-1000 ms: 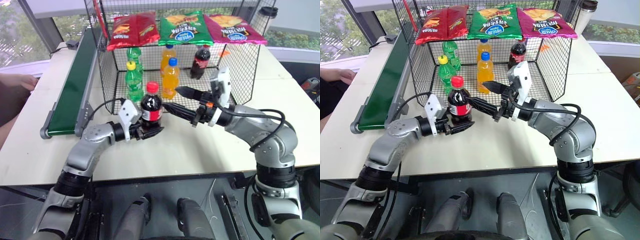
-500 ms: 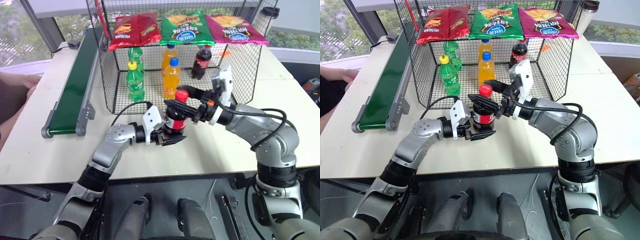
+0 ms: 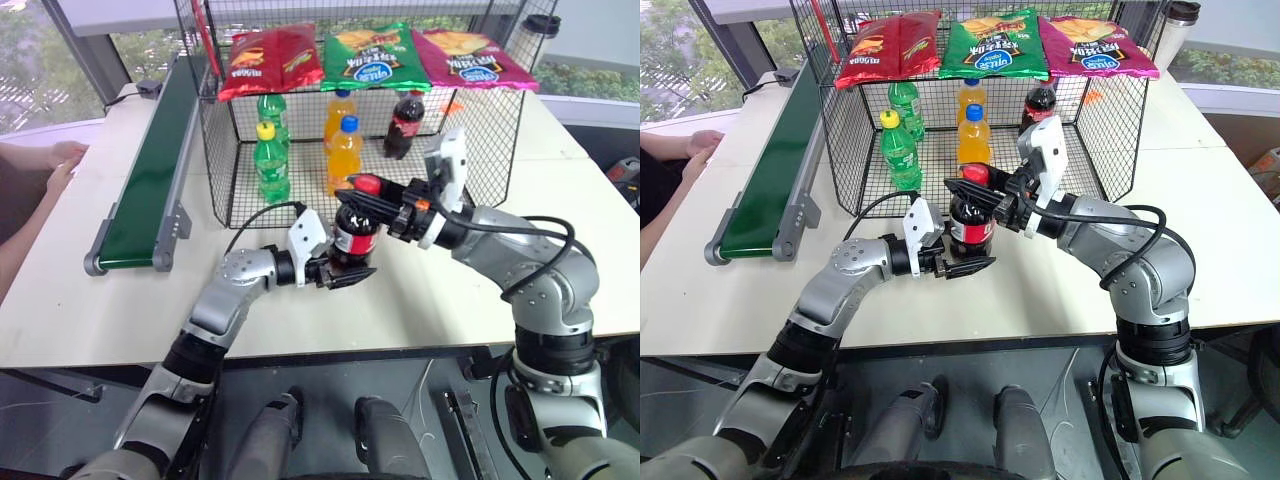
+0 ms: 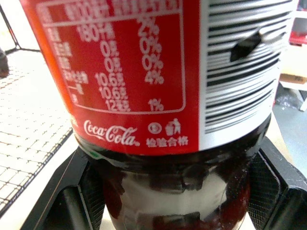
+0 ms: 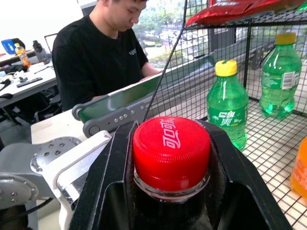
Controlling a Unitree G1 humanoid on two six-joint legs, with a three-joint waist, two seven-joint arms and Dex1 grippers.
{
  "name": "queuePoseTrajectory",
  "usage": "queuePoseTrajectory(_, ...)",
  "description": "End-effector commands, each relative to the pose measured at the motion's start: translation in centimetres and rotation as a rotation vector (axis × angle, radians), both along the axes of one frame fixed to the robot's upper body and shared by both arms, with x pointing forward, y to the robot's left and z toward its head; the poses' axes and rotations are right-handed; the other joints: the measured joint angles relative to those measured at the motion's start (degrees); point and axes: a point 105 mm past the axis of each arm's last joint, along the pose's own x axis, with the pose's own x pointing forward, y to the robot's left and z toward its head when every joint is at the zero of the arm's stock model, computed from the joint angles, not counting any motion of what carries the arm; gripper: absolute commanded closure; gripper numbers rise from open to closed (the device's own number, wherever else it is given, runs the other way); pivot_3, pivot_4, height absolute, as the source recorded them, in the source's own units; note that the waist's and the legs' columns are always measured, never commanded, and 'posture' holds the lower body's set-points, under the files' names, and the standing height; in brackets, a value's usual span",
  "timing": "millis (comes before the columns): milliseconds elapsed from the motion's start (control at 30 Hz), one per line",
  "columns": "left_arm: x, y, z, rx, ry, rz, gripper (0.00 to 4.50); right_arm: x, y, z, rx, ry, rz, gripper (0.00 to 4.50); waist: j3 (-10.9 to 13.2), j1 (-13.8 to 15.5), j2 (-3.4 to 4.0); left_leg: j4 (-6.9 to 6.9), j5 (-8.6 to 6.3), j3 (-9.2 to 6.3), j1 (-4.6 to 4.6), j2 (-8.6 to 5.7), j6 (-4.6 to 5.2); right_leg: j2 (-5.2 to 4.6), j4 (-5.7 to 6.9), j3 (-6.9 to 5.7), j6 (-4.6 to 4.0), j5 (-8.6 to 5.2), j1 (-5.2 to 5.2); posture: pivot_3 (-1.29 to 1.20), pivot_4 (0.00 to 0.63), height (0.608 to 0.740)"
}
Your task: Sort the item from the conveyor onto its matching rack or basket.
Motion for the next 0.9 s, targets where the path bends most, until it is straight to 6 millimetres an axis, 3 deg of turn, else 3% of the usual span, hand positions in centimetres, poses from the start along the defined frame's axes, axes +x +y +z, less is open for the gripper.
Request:
queuePoseTrajectory(33, 0.2, 0.5, 3.5, -0.070, -0.122, 0.008, 0.05, -0.2, 0.0, 1.2, 0.023, -0.043, -0.008, 3.32, 0.0, 0.0, 0.03, 0.00, 0.00, 0.01, 0.01, 0.00, 0.00, 0.00, 0.01, 0.00, 0.01, 0.00, 0.00, 0.00, 0.150, 0.738)
queuePoseTrajectory(200, 0.6, 1.2, 3.0, -0.040, -0.115, 0.057, 0.05, 0.3, -0.7, 2.5, 0.097, -0.052, -0.043, 3.32, 0.0, -0.1, 0.05, -0.01, 0.00, 0.03, 0.05, -0.01, 0.02, 0.02, 0.01, 0.01, 0.06, 0.02, 0.02, 0.00, 0.150, 0.738)
queuePoseTrajectory(333, -0.3, 3.1, 2.4, -0.017, -0.061, 0.066, 0.05, 2.9, -2.9, 3.9, 0.156, -0.076, -0.211, 3.32, 0.0, -0.4, 0.06, -0.01, 0.01, 0.03, 0.07, 0.00, 0.02, 0.05, 0.08, 0.03, 0.04, 0.02, 0.01, 0.00, 0.150, 0.738)
queuePoseTrajectory(567, -1.6, 5.1, 1.9, 0.001, -0.020, 0.122, 0.05, 6.4, -5.7, 4.6, 0.165, -0.097, -0.424, 3.32, 0.0, 0.0, 0.07, 0.00, 0.01, 0.03, 0.07, -0.01, 0.02, 0.12, 0.11, 0.04, 0.00, 0.00, 0.00, 0.00, 0.150, 0.738)
queuePoseTrajectory(733, 0.6, 6.2, 3.1, -0.087, -0.083, 0.361, 0.05, 9.7, -7.7, 3.0, 0.149, -0.077, -0.603, 3.32, 0.0, -0.1, 0.07, 0.00, 0.01, 0.04, 0.10, -0.01, 0.01, 0.12, 0.14, 0.05, 0.00, 0.00, 0.00, 0.00, 0.150, 0.738)
queuePoseTrajectory(900, 1.6, 6.4, 2.8, -0.106, -0.112, 0.483, 0.05, 11.6, -8.5, 3.1, 0.150, -0.107, -0.674, 3.32, 0.0, -0.2, 0.08, 0.00, 0.04, 0.06, 0.10, -0.01, 0.01, 0.16, 0.19, 0.07, 0.16, 0.10, -0.02, 0.00, 0.150, 0.738)
